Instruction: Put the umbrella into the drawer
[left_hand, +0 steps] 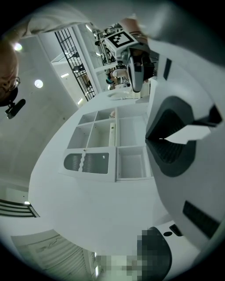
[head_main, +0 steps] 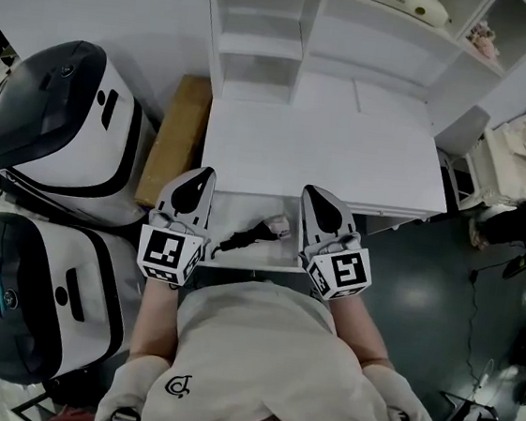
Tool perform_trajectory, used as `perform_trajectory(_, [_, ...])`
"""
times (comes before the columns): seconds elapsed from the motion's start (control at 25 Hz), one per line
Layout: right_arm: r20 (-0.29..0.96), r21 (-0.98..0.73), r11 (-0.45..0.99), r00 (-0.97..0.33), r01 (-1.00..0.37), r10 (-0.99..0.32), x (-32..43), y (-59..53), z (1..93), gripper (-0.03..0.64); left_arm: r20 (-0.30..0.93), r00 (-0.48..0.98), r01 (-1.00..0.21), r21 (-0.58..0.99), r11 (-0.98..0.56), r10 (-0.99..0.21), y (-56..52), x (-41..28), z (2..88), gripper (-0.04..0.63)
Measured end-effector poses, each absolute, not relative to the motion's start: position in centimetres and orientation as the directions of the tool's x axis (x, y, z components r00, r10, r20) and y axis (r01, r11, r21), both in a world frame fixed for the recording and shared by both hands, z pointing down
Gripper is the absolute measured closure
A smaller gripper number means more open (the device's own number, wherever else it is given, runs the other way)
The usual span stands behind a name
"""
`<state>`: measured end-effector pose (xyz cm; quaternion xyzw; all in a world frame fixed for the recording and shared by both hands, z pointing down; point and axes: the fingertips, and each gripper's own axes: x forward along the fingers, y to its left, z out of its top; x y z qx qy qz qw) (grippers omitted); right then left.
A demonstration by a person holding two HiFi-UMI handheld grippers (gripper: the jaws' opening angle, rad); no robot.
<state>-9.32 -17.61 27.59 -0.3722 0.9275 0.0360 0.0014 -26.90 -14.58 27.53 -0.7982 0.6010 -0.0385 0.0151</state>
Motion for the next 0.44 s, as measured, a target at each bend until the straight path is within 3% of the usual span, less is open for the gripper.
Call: perform_trajectory(0.44, [-0.021,0.056,0.733,-0.735,-0.678,-0.678,-9.80,-17.07,28.01,0.612,0.047,0.283,-0.956,-0.065,-0.286,-0.958,-14.11,-26.71,27.96,0.584])
